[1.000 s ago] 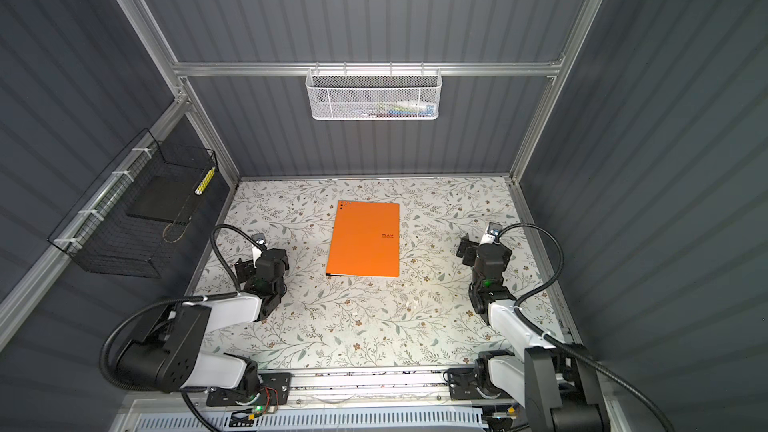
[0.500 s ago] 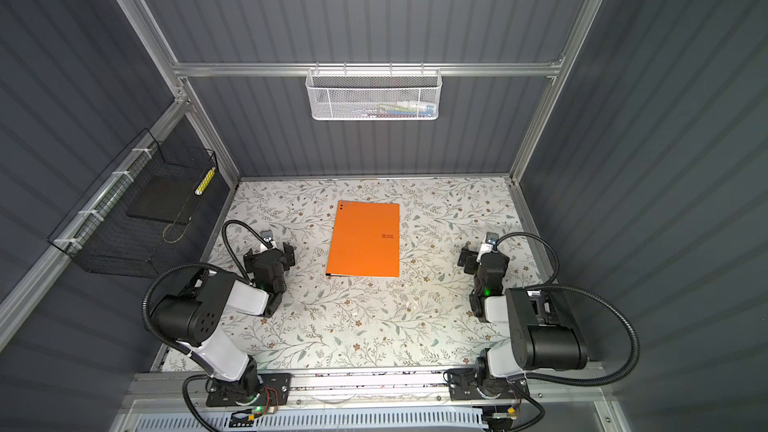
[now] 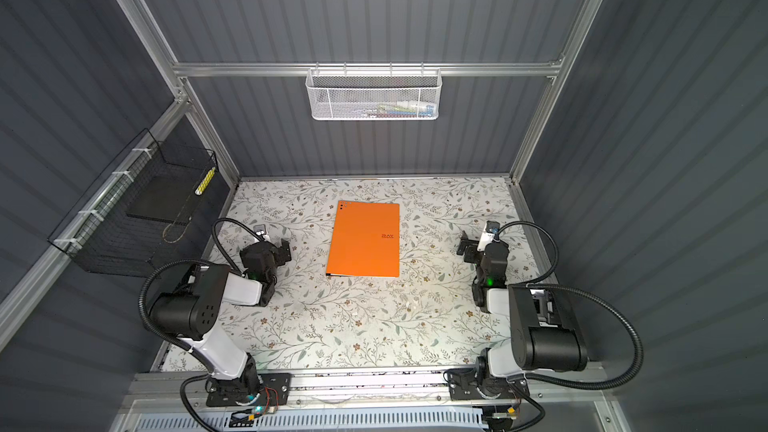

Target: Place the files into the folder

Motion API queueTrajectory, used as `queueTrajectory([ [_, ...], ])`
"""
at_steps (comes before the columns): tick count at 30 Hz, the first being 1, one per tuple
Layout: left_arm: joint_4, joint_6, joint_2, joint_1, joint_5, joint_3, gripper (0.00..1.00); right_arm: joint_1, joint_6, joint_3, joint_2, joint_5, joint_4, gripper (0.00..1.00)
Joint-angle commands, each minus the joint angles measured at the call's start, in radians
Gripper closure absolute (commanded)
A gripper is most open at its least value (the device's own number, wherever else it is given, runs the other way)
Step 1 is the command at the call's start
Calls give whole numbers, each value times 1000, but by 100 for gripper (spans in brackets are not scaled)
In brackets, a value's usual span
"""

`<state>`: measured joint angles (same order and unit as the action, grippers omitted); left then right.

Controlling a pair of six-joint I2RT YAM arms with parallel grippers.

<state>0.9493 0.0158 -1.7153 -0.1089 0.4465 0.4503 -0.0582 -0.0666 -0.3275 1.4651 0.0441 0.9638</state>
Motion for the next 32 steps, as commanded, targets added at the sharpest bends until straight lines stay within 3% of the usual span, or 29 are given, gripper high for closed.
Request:
queueTrajectory([
  [1, 18, 12, -4, -3, -9, -3, 0, 4, 10, 4, -8, -6, 10, 1],
  [32, 19, 12, -4, -3, -8, -2, 0, -9, 8, 1, -9, -50, 2, 1],
])
